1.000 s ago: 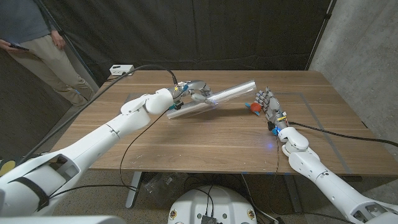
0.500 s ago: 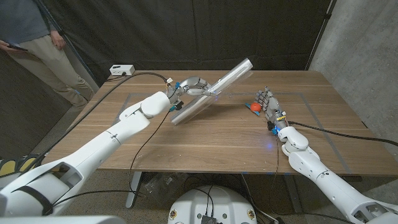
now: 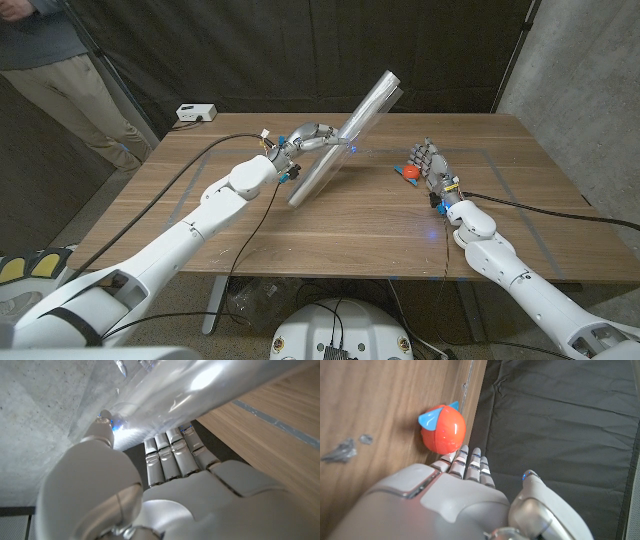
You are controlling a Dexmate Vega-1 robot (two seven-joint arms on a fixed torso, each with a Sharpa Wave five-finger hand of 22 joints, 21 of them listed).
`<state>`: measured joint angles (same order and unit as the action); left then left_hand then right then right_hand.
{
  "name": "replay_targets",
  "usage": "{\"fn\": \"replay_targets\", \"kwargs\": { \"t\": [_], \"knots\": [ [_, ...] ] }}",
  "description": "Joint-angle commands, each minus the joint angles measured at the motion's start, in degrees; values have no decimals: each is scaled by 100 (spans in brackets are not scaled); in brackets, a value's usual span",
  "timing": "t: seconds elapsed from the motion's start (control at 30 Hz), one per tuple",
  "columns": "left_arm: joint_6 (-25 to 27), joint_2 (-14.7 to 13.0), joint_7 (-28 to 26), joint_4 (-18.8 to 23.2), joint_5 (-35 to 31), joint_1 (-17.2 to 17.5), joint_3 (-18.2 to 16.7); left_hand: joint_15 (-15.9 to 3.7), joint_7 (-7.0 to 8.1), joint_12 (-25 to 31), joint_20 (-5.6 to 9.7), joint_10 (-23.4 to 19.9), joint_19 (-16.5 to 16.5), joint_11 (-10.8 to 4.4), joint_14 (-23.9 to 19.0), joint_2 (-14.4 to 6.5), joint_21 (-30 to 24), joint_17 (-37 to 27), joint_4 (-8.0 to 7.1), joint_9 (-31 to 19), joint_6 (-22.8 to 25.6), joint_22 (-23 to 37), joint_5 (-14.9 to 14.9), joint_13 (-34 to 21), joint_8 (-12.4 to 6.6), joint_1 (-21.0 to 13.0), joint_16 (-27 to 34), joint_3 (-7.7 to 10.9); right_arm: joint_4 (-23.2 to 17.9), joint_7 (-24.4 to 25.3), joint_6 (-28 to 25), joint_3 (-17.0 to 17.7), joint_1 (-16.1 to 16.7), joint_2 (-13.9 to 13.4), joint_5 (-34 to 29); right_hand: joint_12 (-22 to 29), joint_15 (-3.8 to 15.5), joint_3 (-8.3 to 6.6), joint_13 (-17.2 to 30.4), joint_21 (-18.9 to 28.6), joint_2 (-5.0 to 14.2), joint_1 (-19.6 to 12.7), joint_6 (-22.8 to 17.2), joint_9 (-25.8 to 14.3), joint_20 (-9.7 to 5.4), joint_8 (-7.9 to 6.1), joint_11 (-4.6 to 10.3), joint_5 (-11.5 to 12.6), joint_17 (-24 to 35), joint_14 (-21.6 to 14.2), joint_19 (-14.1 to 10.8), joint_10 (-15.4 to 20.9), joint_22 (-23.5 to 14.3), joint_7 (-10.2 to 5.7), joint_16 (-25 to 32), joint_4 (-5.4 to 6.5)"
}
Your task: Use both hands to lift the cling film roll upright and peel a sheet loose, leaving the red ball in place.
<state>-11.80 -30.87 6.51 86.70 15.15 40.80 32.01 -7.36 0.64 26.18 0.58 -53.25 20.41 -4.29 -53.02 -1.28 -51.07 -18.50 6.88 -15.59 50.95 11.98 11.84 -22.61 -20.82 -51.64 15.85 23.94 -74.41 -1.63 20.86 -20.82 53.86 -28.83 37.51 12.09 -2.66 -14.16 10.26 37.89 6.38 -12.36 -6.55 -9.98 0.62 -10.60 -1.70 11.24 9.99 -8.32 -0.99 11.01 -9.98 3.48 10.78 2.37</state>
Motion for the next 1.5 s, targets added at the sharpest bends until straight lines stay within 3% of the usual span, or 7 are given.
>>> {"fn": "replay_targets", "kwargs": {
  "t": [0.03,0.67,1.0,1.13,1.5],
  "knots": [
    [-212,413,575,-421,1310,41,-33,-300,-55,63,-29,-340,-22,-329,1,-711,-42,-17,-241,-23,563,6,26,-30,-386,-743,-18,334,-69,43,-64,-18,-28,-40,-47,-3,26,-36,24,-21,-3,34,-20,-31,6,-10,12,-3,18,-41,-36,50,-18,-12,-2,6],
    [-286,978,1446,-1032,2660,81,-147,-324,-4,93,-6,-247,-45,-380,73,-655,-163,-12,-250,-28,531,-9,-13,-95,-383,-750,-149,364,-170,106,-193,-41,-77,-105,-110,-4,15,-40,24,-55,-8,34,-18,-31,5,-10,12,-5,18,-43,-49,55,-19,-9,-5,-3],
    [-249,1306,1648,-1268,3209,177,-293,-349,25,71,4,-203,-70,-379,85,-645,-214,-1,-263,-41,501,-16,-28,-85,-392,-745,-198,376,-186,107,-264,-68,-140,-120,-139,-6,13,-42,24,-73,-9,37,-19,-31,6,-10,12,-6,18,-42,-55,55,-20,-12,-6,-7],
    [-219,1414,1774,-1401,3400,189,-350,-355,42,3,-33,-138,-245,-381,340,-598,-209,45,-259,-34,487,-30,-43,-20,-398,-741,-352,379,-276,133,-379,-88,-159,-173,-166,-7,13,-42,24,-79,-10,38,-17,-31,5,-10,15,-6,18,-43,-56,54,-20,-17,-6,-8],
    [-175,1774,1849,-1658,3854,315,-541,-394,59,-38,69,-88,-317,-398,322,-582,-200,138,-270,-38,471,-77,-56,-6,-416,-731,-388,393,-514,255,-618,-104,-199,-287,-239,-9,19,-44,24,-97,-13,39,-17,-31,7,-10,25,-7,18,-47,-63,52,-21,-11,-6,-12]
  ]
}}
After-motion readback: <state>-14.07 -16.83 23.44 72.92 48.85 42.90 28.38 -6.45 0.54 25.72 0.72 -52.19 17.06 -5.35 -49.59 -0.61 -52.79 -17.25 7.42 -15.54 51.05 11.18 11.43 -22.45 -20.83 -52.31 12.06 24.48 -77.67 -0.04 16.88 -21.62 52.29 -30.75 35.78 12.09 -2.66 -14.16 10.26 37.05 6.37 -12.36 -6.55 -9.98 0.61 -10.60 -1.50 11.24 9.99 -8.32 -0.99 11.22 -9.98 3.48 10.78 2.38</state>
